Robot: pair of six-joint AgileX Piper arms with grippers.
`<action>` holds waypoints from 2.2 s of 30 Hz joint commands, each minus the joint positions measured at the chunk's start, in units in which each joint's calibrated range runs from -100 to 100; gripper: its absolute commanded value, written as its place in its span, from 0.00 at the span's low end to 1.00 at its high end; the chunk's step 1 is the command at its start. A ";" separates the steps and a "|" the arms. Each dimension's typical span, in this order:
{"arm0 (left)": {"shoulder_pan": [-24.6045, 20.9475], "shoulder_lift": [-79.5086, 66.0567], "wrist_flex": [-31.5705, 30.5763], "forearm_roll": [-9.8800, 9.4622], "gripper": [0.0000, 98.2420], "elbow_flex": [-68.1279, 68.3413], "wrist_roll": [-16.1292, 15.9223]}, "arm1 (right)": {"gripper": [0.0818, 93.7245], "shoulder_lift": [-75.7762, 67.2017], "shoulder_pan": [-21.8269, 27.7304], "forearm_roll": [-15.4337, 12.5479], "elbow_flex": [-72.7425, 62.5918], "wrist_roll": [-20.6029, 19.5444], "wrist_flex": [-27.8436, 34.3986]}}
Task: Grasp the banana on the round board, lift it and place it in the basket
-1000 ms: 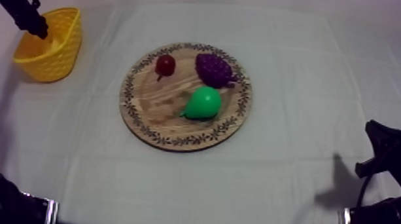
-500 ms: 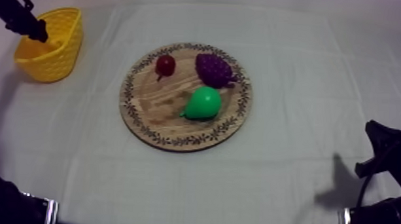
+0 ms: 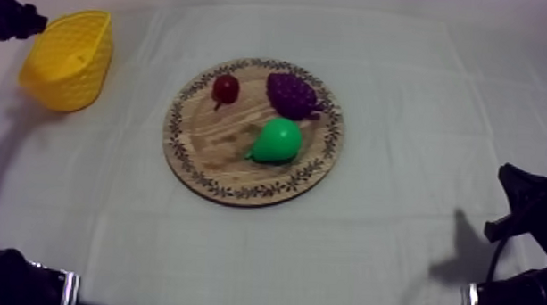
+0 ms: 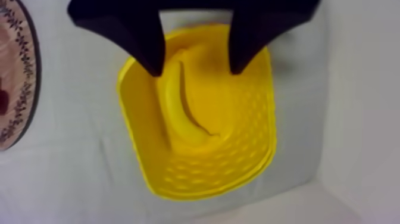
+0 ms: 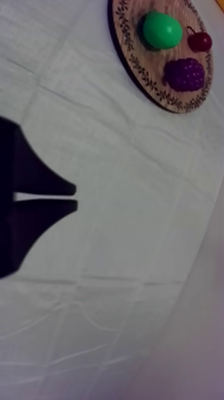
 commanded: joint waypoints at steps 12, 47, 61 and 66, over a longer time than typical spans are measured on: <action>4.79 -31.03 -11.73 -7.03 0.03 30.78 12.65 | 0.00 -0.01 -0.03 0.00 0.04 -0.01 0.01; 4.88 -86.38 0.13 -4.95 0.00 66.33 16.00 | 0.00 -0.01 -0.03 0.00 0.04 -0.02 0.01; 4.72 -87.22 -11.86 -2.97 0.00 70.01 19.86 | 0.00 -0.01 -0.03 0.00 0.04 -0.04 0.01; 4.72 -87.23 -12.30 -2.94 0.00 70.13 19.81 | 0.00 -0.01 -0.03 0.00 0.04 -0.01 0.01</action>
